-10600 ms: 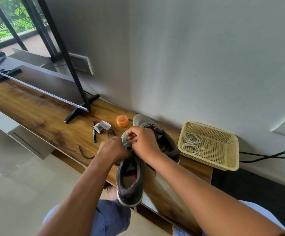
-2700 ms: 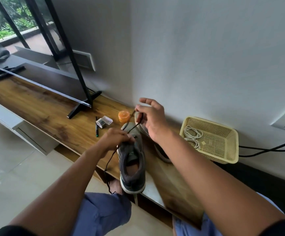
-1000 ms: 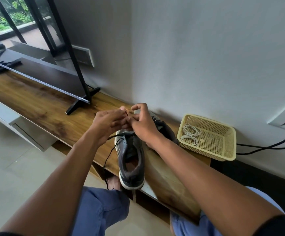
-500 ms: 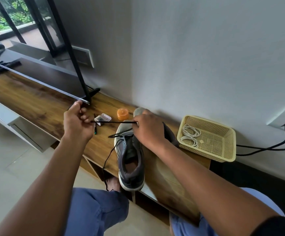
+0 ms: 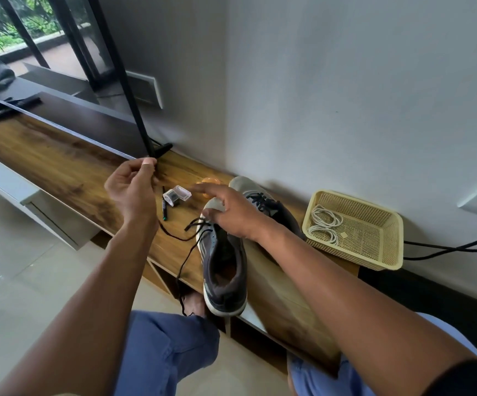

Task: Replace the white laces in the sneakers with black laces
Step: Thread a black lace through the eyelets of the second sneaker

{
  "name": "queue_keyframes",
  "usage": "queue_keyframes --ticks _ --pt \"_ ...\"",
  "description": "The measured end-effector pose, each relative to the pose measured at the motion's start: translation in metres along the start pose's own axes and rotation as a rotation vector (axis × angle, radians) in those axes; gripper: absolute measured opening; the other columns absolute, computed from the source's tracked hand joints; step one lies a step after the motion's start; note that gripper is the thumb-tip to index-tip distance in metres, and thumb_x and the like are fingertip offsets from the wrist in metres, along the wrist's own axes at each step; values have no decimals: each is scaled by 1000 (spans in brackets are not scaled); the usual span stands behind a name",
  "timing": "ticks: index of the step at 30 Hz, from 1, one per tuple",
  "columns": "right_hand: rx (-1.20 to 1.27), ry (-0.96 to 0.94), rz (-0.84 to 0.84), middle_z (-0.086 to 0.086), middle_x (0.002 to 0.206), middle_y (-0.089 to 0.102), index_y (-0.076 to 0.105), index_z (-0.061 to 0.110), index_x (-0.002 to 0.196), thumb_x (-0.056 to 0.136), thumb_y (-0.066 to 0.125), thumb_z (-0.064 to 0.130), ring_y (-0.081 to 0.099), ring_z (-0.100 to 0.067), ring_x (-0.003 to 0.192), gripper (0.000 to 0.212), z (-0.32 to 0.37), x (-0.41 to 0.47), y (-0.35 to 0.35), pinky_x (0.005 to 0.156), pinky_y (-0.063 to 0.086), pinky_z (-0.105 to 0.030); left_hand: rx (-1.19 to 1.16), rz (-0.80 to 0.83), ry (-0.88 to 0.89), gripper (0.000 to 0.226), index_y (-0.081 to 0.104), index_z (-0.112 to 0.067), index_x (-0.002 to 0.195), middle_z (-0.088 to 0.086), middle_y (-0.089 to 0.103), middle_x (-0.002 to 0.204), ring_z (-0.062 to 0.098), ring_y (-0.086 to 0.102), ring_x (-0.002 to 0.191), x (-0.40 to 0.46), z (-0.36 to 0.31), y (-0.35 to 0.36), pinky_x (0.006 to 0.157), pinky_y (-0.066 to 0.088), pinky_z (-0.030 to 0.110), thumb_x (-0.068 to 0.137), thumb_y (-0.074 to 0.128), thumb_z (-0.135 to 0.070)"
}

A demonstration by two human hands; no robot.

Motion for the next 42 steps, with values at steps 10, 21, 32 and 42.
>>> queue_keyframes --ticks 10,21,32,42 --pt "-551 359 -77 -4 83 72 70 10 92 86 73 34 68 -20 78 26 -41 -26 -23 75 60 -38 749 80 84 23 80 -32 108 -8 74 118 21 65 109 3 9 3 90 49 34 99 59 -27" --pt "-383 467 -104 1 77 58 58 16 82 78 77 33 60 -20 74 26 -53 -47 -8 55 39 -28 674 790 -144 11 80 -11 92 4 80 79 14 79 74 -62 58 74 63 60 17 83 87 -9" --pt "-341 460 -287 -5 77 63 65 7 82 84 61 11 61 -29 79 7 -75 -50 -9 65 43 -32 976 748 113 11 77 -21 79 -9 70 76 3 64 73 -79 61 90 58 42 13 86 82 -14" --pt "-14 644 -415 -9 100 71 75 9 97 89 55 4 65 -27 99 22 -105 -58 -10 91 58 -44 972 684 154 5 75 -22 86 -11 65 86 12 59 91 -86 72 88 76 42 28 91 76 -21"
Point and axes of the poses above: each hand's wrist, its own x-axis towards the middle knuckle, its own y-axis out of the palm, z = x × y, the point moved 9 cm from there along x, towards the middle knuckle
